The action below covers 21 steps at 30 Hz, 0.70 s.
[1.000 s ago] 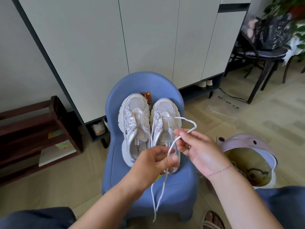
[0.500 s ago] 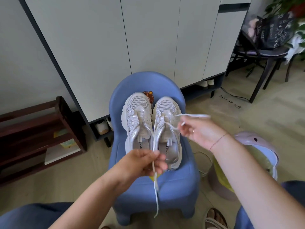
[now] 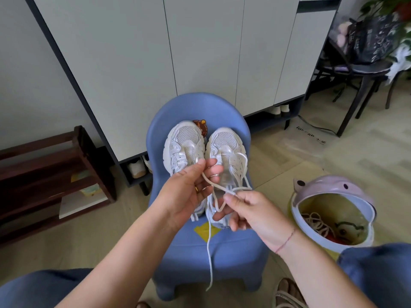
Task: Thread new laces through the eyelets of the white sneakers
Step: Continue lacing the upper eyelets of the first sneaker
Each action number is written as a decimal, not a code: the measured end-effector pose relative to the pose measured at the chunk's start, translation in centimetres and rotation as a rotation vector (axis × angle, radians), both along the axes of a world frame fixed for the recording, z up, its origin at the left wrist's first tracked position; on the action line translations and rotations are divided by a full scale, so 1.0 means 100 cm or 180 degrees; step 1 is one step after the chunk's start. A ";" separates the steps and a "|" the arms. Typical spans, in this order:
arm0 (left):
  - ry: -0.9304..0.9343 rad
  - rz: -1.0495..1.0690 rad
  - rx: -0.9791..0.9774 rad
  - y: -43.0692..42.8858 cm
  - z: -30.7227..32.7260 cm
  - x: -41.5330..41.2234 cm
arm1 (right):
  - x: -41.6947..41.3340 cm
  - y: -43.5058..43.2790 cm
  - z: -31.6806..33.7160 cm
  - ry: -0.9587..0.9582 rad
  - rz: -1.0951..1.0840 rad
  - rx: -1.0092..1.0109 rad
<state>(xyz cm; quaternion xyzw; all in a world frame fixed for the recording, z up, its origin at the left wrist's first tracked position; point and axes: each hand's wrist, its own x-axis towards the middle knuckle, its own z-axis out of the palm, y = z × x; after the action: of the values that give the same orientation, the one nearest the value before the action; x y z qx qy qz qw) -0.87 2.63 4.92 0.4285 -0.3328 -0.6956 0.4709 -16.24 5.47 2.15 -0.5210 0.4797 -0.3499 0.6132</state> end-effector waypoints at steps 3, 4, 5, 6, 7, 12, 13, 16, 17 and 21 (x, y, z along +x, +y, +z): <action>-0.0192 0.0053 -0.0257 -0.002 0.001 0.001 | -0.002 -0.004 0.010 0.1183 0.0162 -0.0542; -0.0275 0.0094 -0.0357 -0.002 0.001 0.002 | -0.003 -0.005 0.012 0.1587 0.0243 -0.0677; -0.0347 0.0129 -0.0452 -0.003 0.001 0.003 | -0.005 -0.006 0.014 0.1746 0.0323 -0.0747; -0.0403 0.0151 -0.0528 -0.004 0.001 0.004 | -0.006 -0.006 0.016 0.1654 0.0413 -0.0756; -0.0443 0.0163 -0.0587 -0.004 0.002 0.005 | -0.006 -0.007 0.019 0.1428 0.0498 -0.0732; -0.0403 0.0134 -0.0676 -0.006 0.002 0.008 | -0.003 -0.013 0.020 0.0329 0.0168 -0.0627; -0.0365 0.0100 -0.0672 -0.006 0.001 0.007 | -0.002 -0.014 0.019 0.0238 -0.0007 -0.0663; -0.0352 -0.0183 -0.0650 -0.002 -0.004 0.000 | 0.004 -0.020 0.017 0.0150 -0.0418 -0.0847; -0.0342 -0.0257 -0.0650 0.000 -0.006 -0.003 | 0.005 -0.022 0.017 0.0148 -0.0459 -0.0872; -0.0425 0.0049 -0.0589 -0.001 -0.011 -0.005 | 0.003 -0.024 0.014 0.0196 -0.0314 -0.0763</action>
<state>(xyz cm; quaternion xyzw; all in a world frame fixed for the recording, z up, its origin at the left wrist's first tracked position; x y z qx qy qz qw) -1.36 2.50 3.82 0.4312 -0.4229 -0.6281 0.4906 -15.94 3.08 3.58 -0.5768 0.4780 -0.4184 0.5136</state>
